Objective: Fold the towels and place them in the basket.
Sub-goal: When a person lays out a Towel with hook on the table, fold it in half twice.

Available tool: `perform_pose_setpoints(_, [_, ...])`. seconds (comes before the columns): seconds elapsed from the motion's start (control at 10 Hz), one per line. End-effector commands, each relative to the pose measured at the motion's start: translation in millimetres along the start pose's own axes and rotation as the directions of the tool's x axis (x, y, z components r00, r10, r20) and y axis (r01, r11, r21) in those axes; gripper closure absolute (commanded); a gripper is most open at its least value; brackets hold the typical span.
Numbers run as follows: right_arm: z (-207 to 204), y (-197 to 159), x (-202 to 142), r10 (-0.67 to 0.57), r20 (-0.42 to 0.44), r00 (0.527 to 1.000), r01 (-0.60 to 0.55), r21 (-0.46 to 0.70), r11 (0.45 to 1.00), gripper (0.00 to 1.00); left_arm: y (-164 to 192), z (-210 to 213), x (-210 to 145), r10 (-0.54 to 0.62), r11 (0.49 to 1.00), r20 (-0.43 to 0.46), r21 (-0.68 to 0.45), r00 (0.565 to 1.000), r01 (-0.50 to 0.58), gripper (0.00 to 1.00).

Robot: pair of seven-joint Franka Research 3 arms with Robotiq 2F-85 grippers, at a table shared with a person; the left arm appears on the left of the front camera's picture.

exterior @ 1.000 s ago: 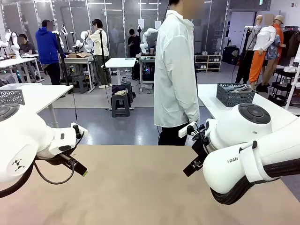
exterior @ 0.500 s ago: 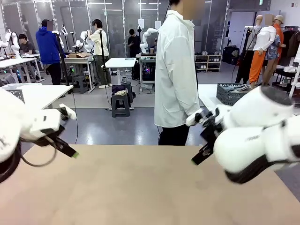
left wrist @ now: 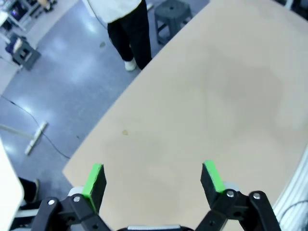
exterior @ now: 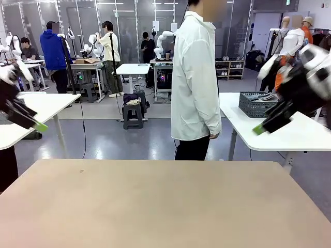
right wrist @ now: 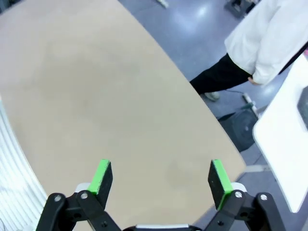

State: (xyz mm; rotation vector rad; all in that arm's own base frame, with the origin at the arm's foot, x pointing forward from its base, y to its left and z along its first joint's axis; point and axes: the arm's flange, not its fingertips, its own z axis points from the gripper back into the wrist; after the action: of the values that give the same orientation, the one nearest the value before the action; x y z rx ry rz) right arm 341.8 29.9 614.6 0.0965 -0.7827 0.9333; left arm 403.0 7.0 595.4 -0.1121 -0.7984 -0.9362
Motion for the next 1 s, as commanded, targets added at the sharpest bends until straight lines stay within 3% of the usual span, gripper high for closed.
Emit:
perform_pose_setpoints(0.0, [29.1, -13.1, 1.8, 0.071, 0.015, 0.997, -0.072, 0.099, 0.992, 0.00, 23.4, 39.4, -2.9, -0.079, 0.995, 0.070, -0.058, 0.994, 0.083, 0.00])
perform_pose_setpoints(0.2, [60.9, -23.5, 2.1, 0.114, 0.023, 0.993, -0.116, 0.138, 0.984, 0.00, 43.9, 73.1, -12.1, -0.123, 0.987, 0.110, -0.090, 0.986, 0.133, 0.00])
perform_pose_setpoints(0.6, [82.8, -31.9, -4.7, 0.208, 0.037, 0.977, -0.211, 0.170, 0.963, 0.00, 57.9, 89.8, -18.7, -0.173, 0.978, 0.130, -0.095, 0.976, 0.186, 0.00])
perform_pose_setpoints(0.9, [95.5, -32.0, -12.0, 0.214, 0.050, 0.976, -0.220, 0.191, 0.957, 0.00, 52.9, 98.1, -16.8, -0.200, 0.971, 0.114, -0.111, 0.973, 0.213, 0.00])
